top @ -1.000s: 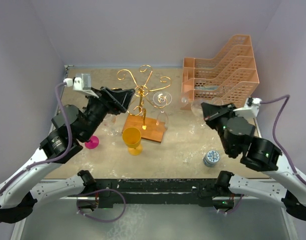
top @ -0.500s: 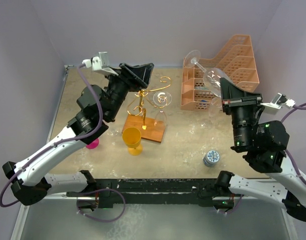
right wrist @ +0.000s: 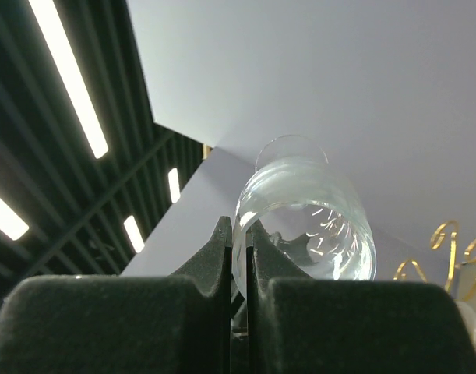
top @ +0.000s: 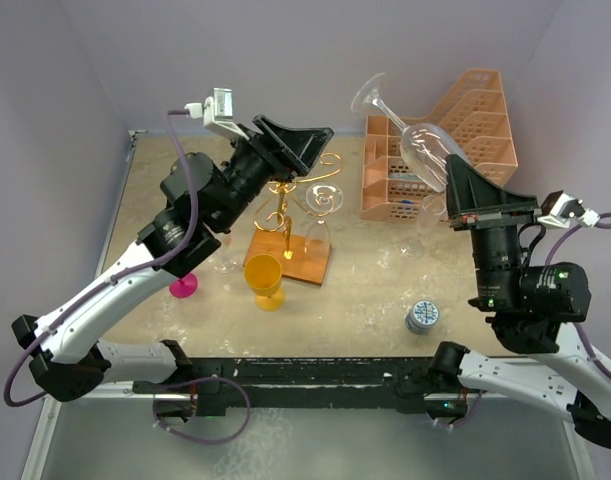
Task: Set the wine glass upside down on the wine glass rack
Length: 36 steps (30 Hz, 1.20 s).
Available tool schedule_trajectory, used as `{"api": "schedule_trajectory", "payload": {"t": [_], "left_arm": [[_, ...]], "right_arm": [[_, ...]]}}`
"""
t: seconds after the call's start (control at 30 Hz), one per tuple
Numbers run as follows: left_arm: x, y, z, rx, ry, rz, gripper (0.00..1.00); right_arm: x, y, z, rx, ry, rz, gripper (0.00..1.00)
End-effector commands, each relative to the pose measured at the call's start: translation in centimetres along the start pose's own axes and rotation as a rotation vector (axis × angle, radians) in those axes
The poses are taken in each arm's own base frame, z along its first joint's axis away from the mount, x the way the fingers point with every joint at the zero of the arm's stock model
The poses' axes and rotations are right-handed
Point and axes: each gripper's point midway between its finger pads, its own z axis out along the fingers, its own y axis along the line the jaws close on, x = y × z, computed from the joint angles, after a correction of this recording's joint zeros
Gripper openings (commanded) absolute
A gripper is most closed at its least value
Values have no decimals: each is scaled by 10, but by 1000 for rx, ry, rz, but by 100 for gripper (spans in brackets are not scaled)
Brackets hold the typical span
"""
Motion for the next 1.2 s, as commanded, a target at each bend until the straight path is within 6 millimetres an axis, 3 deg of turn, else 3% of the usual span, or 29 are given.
{"api": "schedule_trajectory", "payload": {"t": [0.0, 0.27, 0.53, 0.77, 0.87, 1.07, 1.17], "left_arm": [[1, -37, -1, 161, 38, -93, 64], [-11, -70, 0, 342, -20, -121, 65], [-20, -85, 8, 425, -86, -137, 64], [-22, -51, 20, 257, -144, -182, 64], [-28, -53, 20, 271, -177, -231, 59], [-24, -53, 27, 280, -177, -309, 39], [-29, -55, 25, 306, -203, -334, 36]], "right_arm": [[-16, 58, 2, -183, -13, 144, 0], [-22, 62, -2, -253, -60, 136, 0], [17, 66, 10, -292, 22, 110, 0], [32, 66, 1, -361, 74, 153, 0], [40, 63, 1, -359, 98, 157, 0], [41, 66, -4, -382, 117, 166, 0], [47, 64, -5, -385, 142, 155, 0]]}}
